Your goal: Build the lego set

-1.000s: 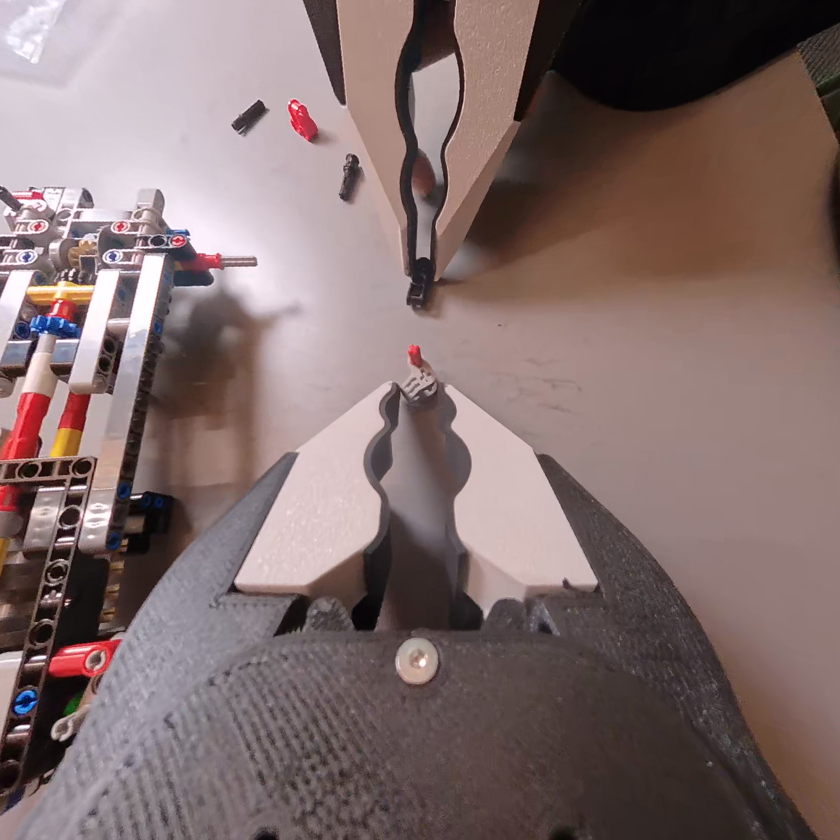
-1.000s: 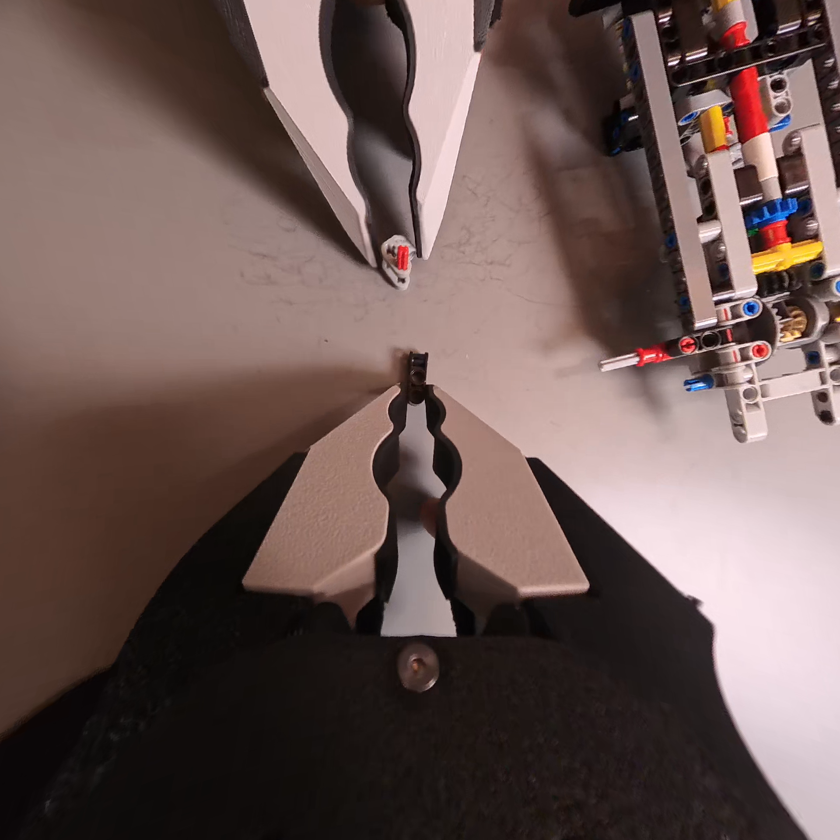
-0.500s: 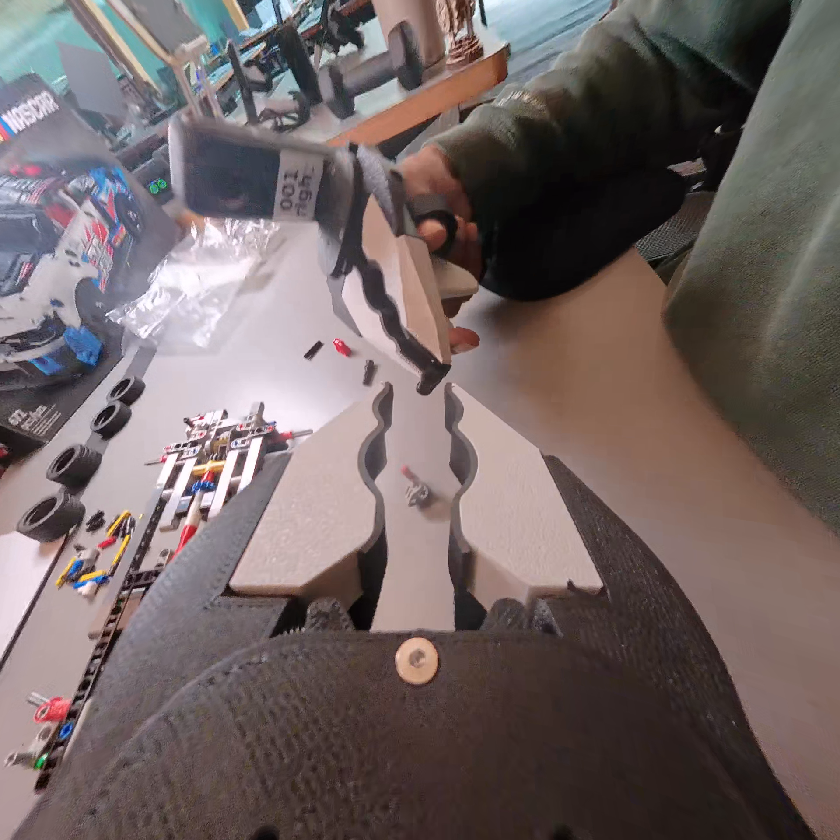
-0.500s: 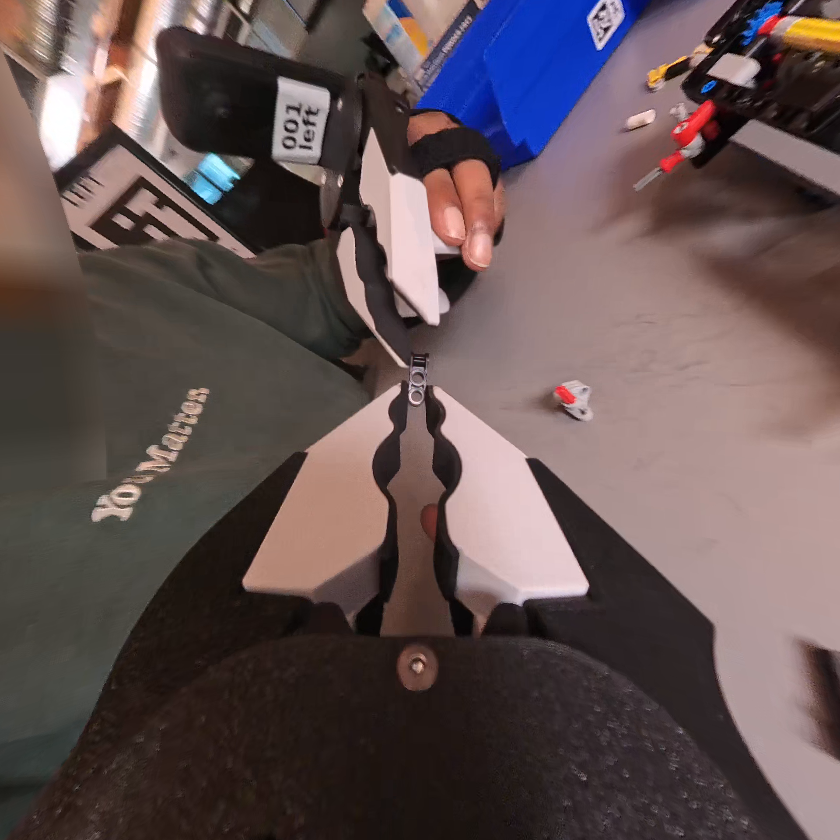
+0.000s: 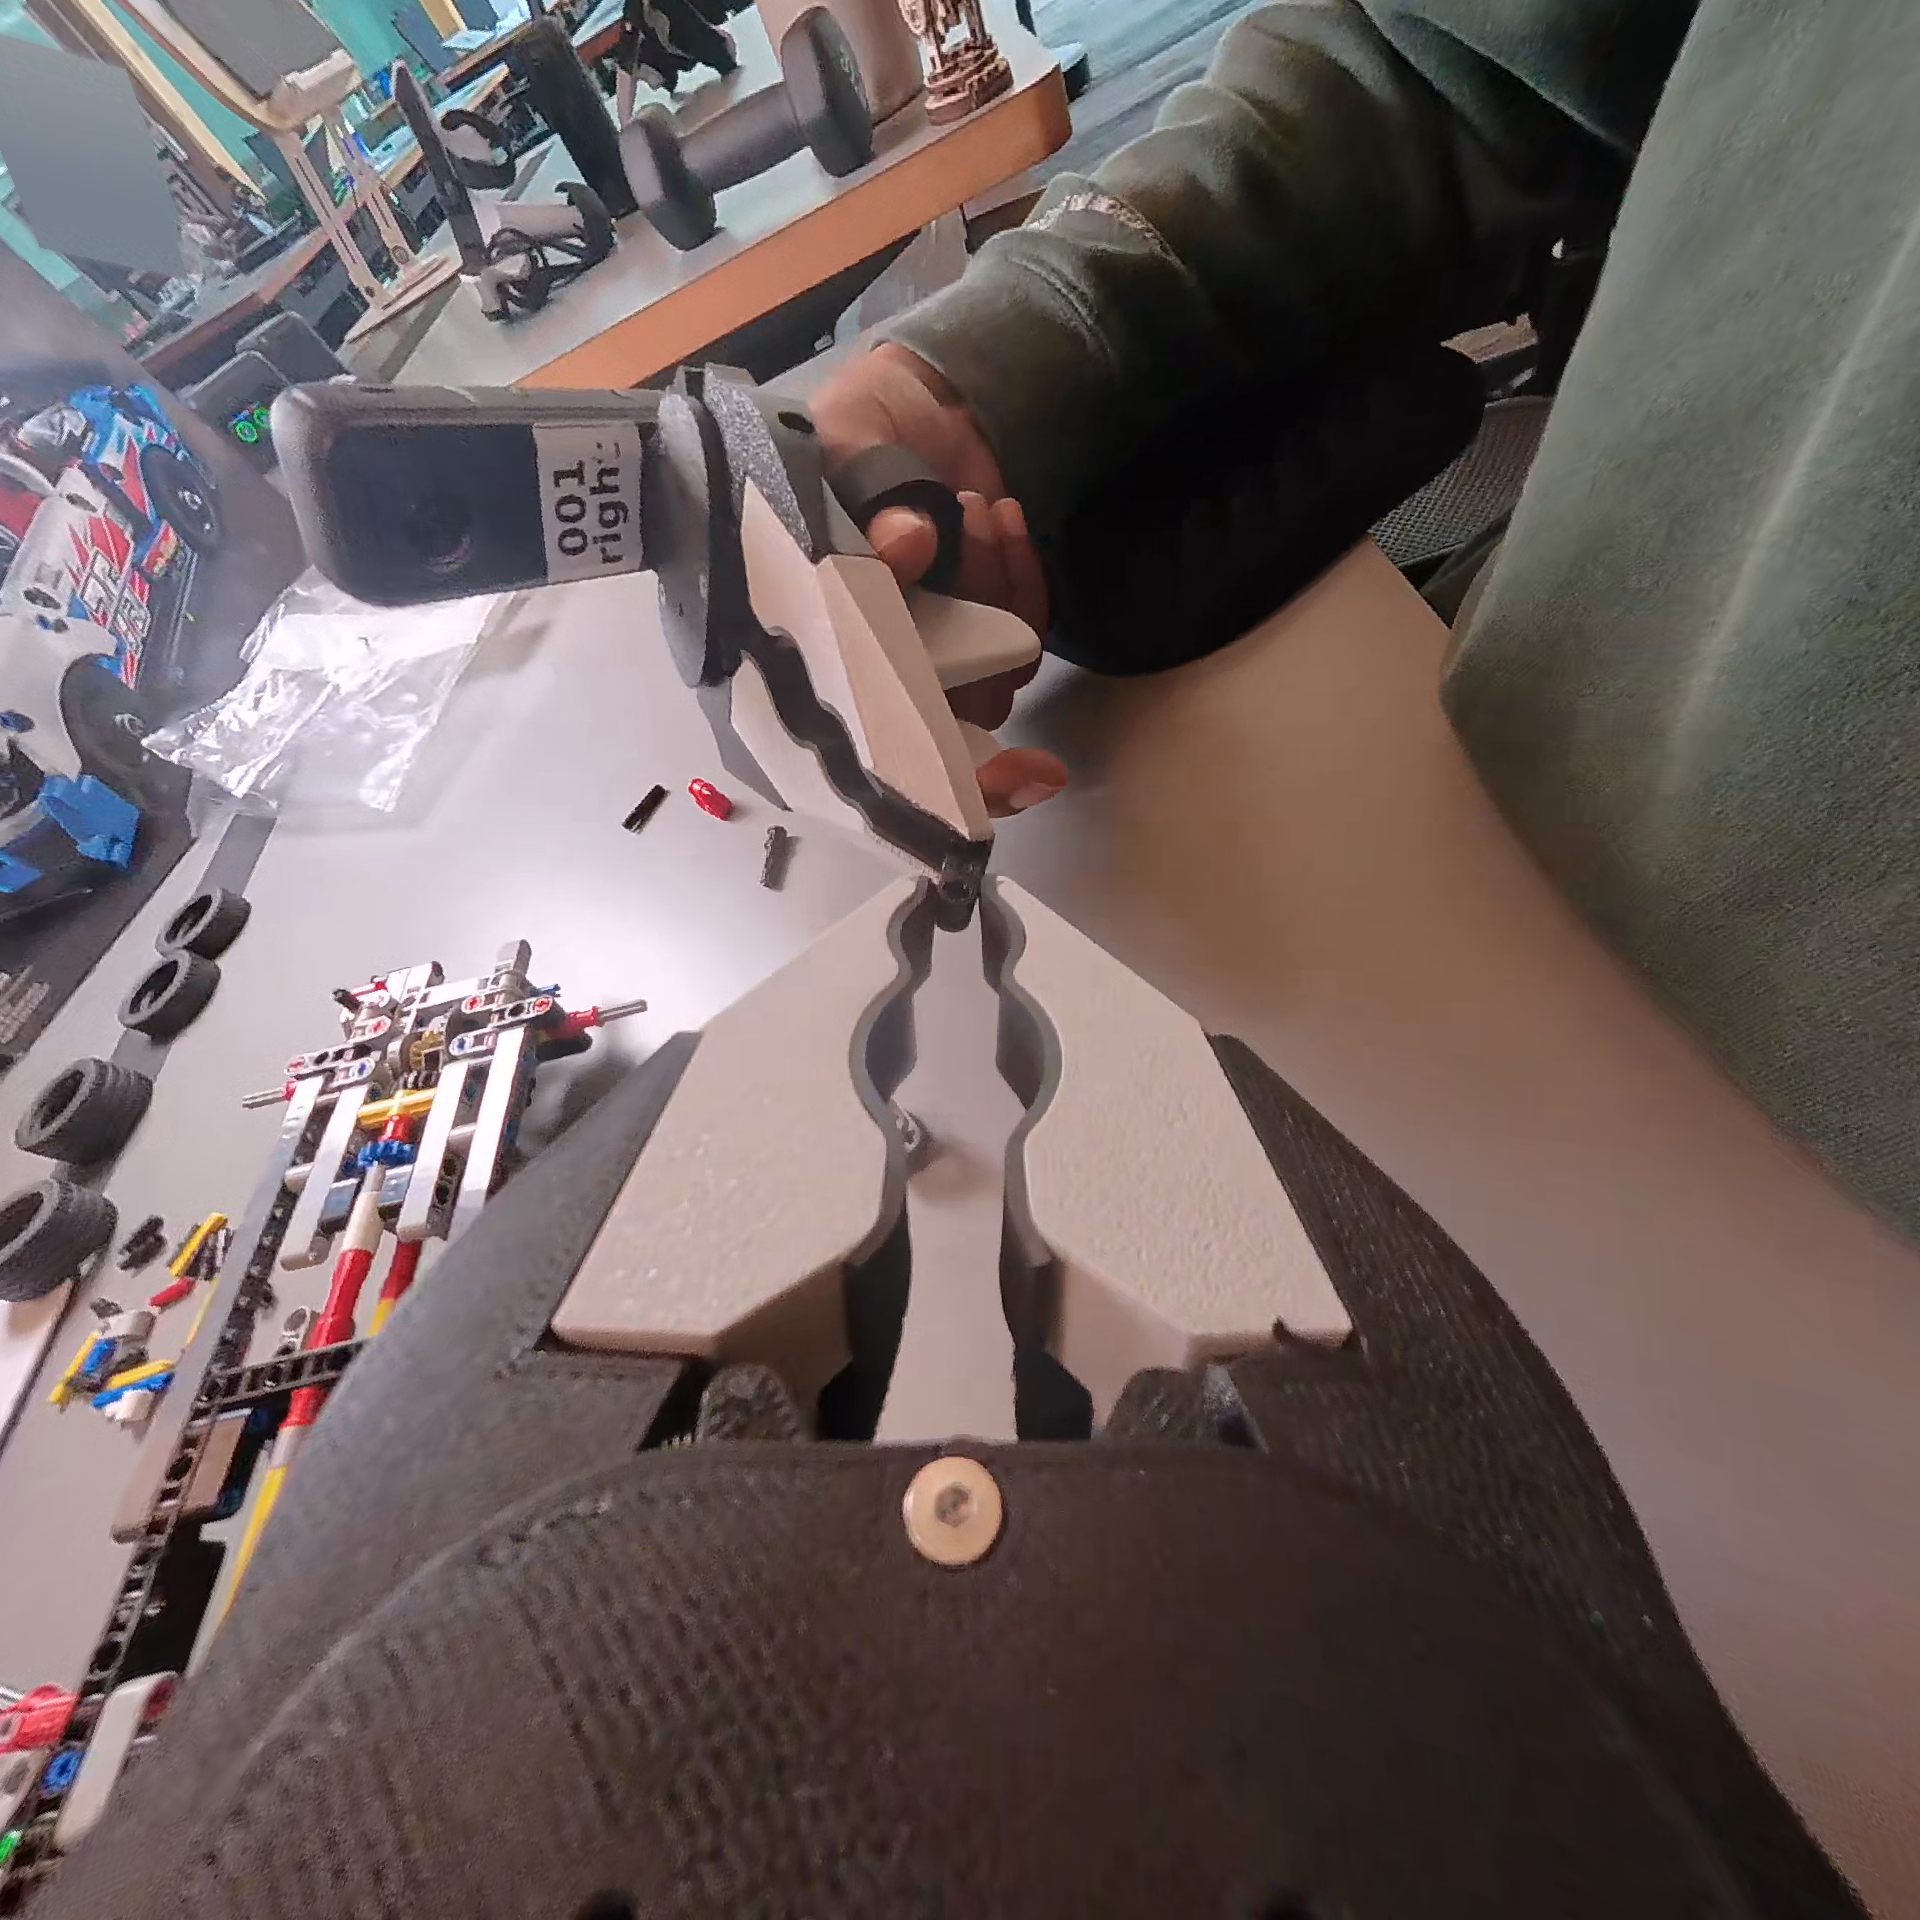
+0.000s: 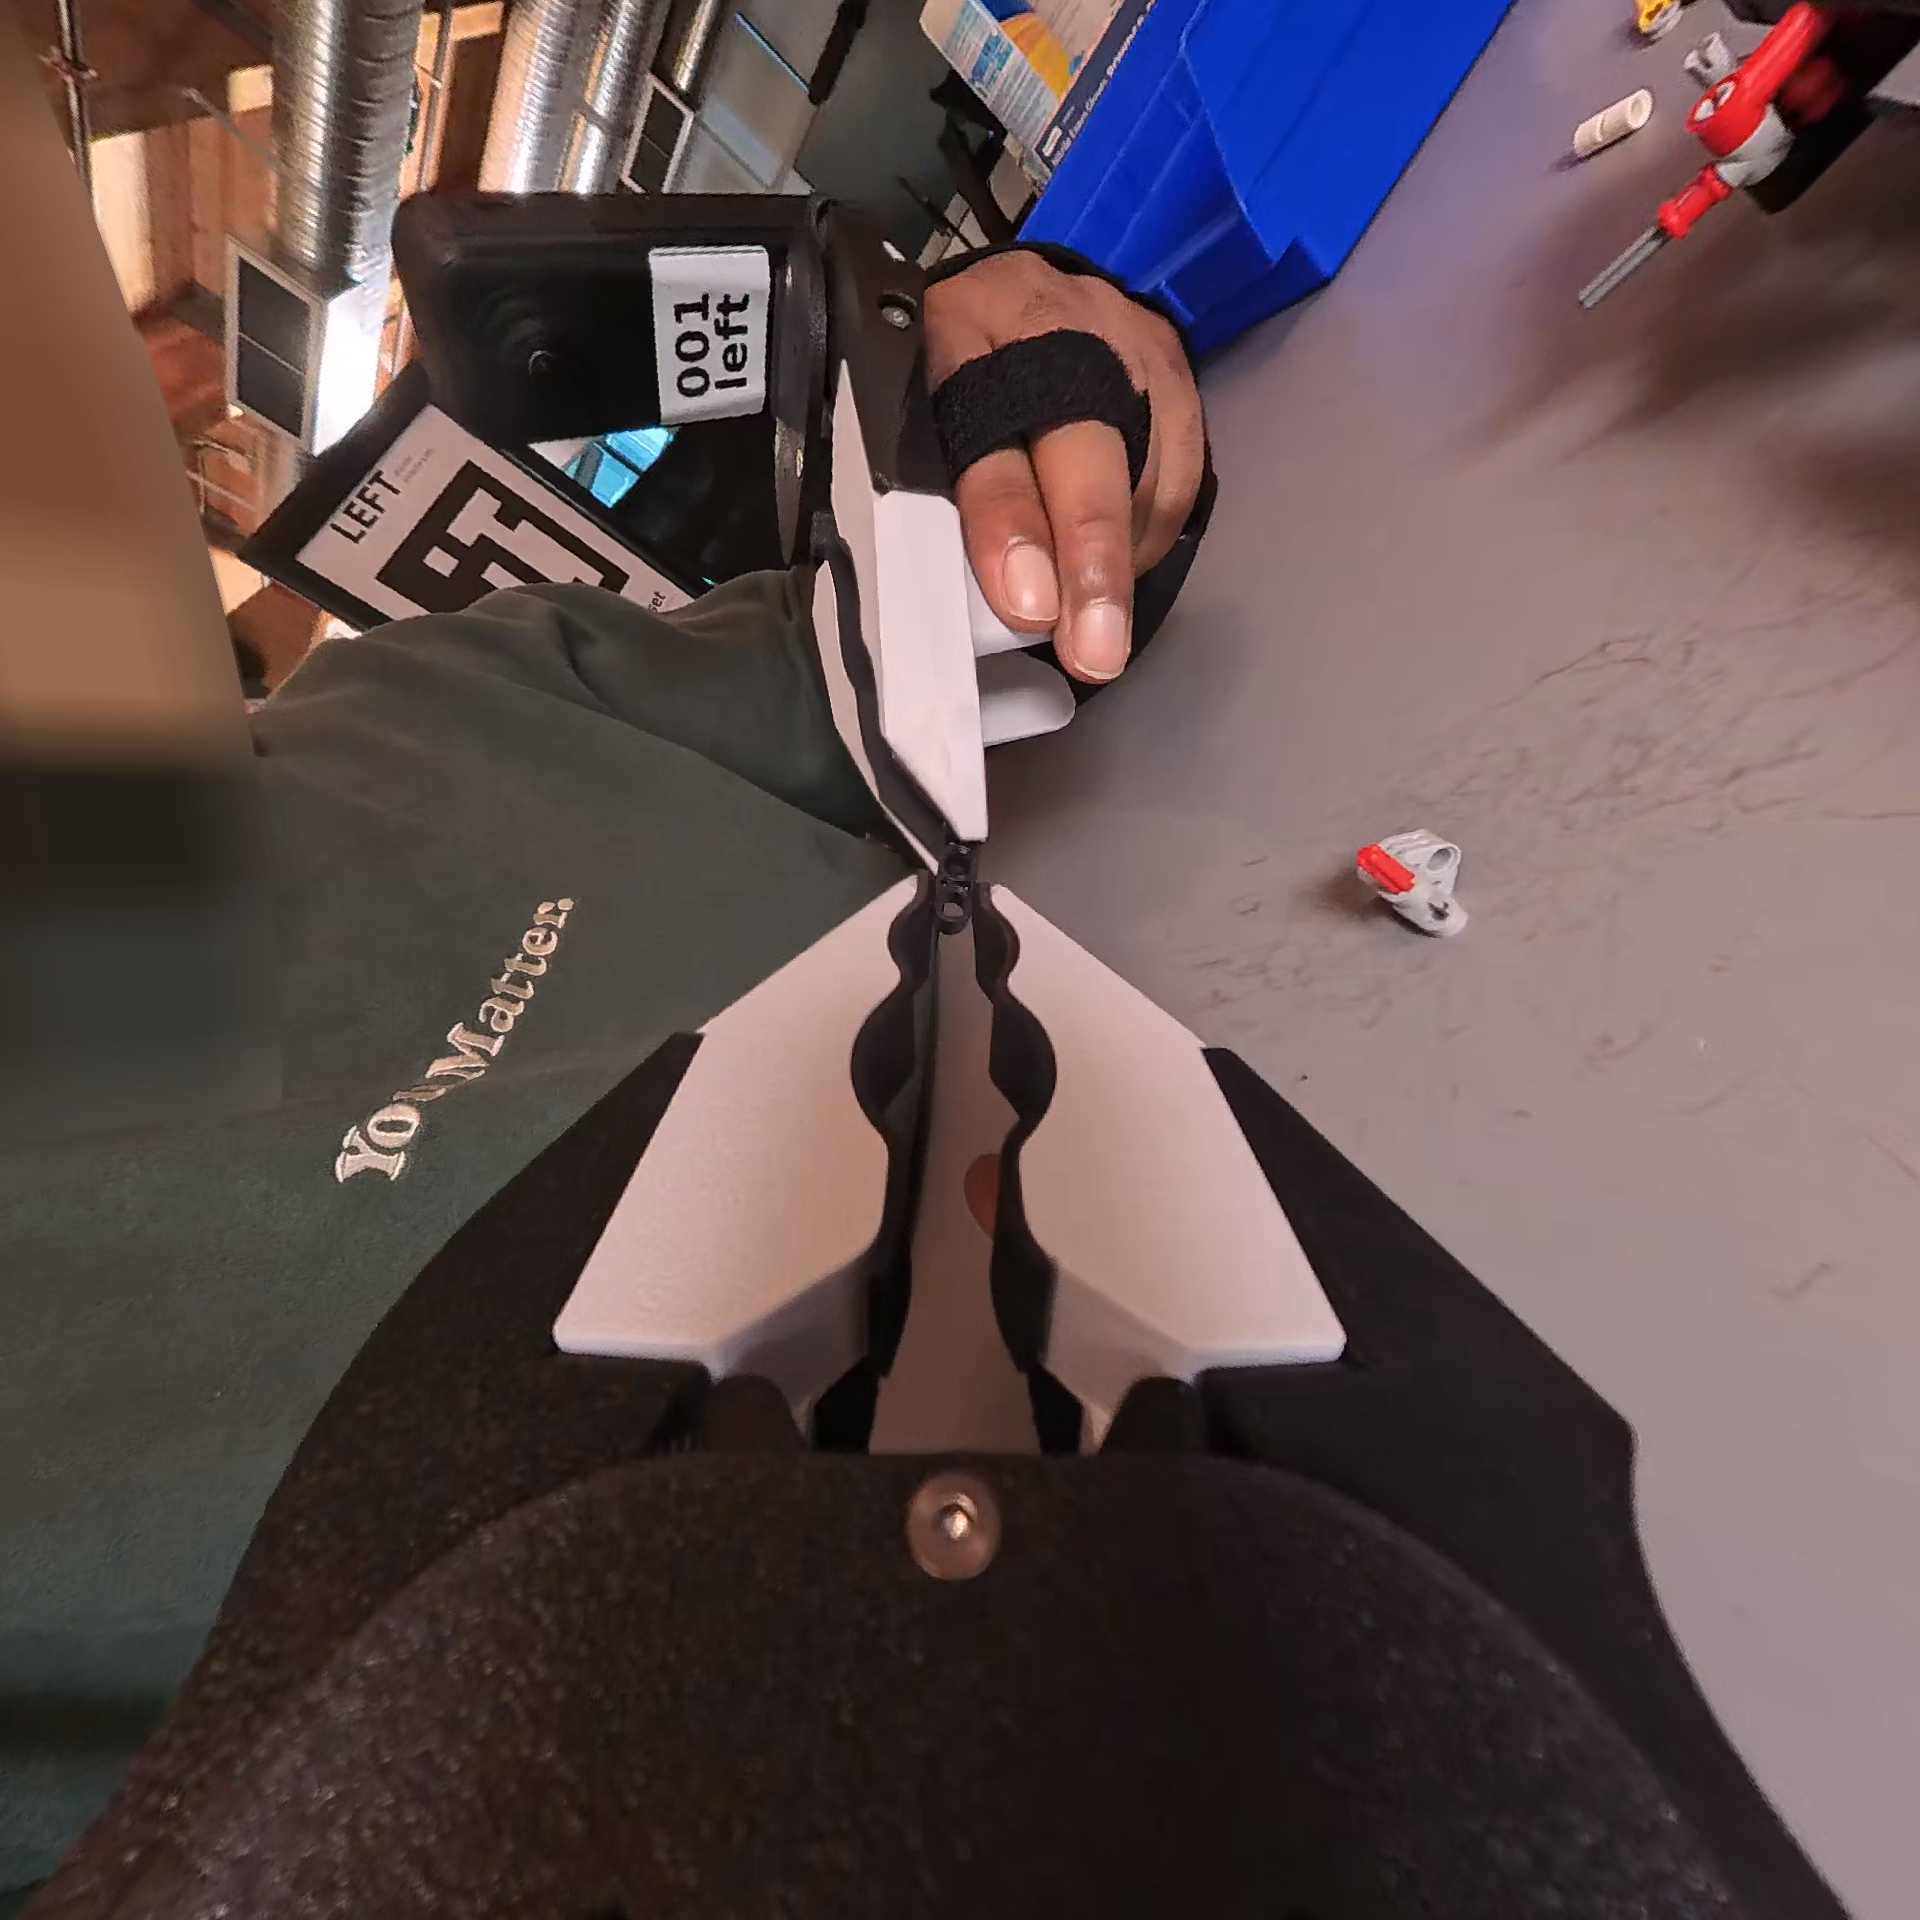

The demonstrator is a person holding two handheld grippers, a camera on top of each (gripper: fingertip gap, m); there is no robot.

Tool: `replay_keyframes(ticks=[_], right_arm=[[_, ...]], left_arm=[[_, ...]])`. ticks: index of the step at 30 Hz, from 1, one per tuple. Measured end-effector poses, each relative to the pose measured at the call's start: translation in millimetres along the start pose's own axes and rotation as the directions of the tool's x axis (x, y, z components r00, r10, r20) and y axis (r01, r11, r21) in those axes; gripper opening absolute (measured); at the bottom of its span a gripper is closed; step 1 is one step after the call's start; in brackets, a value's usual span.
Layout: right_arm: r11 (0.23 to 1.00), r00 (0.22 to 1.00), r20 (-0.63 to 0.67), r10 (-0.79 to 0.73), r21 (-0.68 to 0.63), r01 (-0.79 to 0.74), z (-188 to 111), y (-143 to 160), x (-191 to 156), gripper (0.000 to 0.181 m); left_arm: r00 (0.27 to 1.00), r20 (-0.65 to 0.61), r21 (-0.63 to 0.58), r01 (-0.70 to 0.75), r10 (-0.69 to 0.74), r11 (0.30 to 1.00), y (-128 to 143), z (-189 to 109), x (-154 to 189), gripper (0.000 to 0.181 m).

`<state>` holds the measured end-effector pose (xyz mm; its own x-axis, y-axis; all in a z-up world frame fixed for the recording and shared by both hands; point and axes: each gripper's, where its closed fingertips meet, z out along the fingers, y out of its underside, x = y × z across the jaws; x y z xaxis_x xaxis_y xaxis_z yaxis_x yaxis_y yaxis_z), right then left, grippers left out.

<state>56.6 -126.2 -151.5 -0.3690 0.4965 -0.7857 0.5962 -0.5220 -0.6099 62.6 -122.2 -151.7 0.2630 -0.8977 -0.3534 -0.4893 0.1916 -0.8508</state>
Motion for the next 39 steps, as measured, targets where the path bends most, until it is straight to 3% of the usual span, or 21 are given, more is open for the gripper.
replay_keyframes(ticks=[4, 10, 15, 18, 23, 32, 35, 39], right_arm=[[0.997, 0.997, -0.050, -0.060, 0.052, 0.062, -3.7, -9.6, 4.3, 0.006], [0.946, 0.936, -0.223, -0.273, 0.115, 0.303, -12.3, -29.1, 10.8, 0.011], [0.807, 0.750, -0.396, -0.530, 0.035, 0.589, -19.3, -37.2, 10.0, 0.016], [0.738, 0.647, -0.456, -0.611, -0.034, 0.674, -18.9, -37.5, 10.4, 0.014], [0.743, 0.648, -0.449, -0.615, -0.055, 0.667, -18.5, -34.0, 10.3, 0.014], [0.773, 0.649, -0.469, -0.599, -0.128, 0.621, -15.5, -26.5, 20.9, 0.004], [0.783, 0.629, -0.510, -0.586, -0.160, 0.601, -22.3, -25.5, 31.9, 0.004], [0.780, 0.604, -0.525, -0.600, -0.216, 0.588, -24.2, -18.8, 42.0, 0.004]], left_arm=[[0.983, -0.022, 0.045, 0.182, -0.181, 0.982, 2.8, 0.0, -7.7, 0.005], [0.869, -0.153, 0.130, 0.490, -0.471, 0.862, 2.0, -0.8, -16.5, 0.005], [0.775, -0.199, 0.155, 0.630, -0.600, 0.761, 1.2, -3.0, -25.3, 0.005], [0.745, -0.210, 0.152, 0.664, -0.633, 0.732, 3.9, -2.5, -27.2, 0.005], [0.733, -0.220, 0.152, 0.678, -0.644, 0.719, 4.4, -2.7, -28.1, 0.005], [0.778, -0.148, 0.119, 0.627, -0.610, 0.770, 13.1, -1.5, -31.0, 0.010], [0.881, -0.001, -0.021, 0.472, -0.472, 0.881, 42.6, -3.2, -34.6, 0.025], [0.934, 0.001, -0.209, 0.349, -0.357, 0.913, 75.3, 5.3, -21.9, 0.029]])
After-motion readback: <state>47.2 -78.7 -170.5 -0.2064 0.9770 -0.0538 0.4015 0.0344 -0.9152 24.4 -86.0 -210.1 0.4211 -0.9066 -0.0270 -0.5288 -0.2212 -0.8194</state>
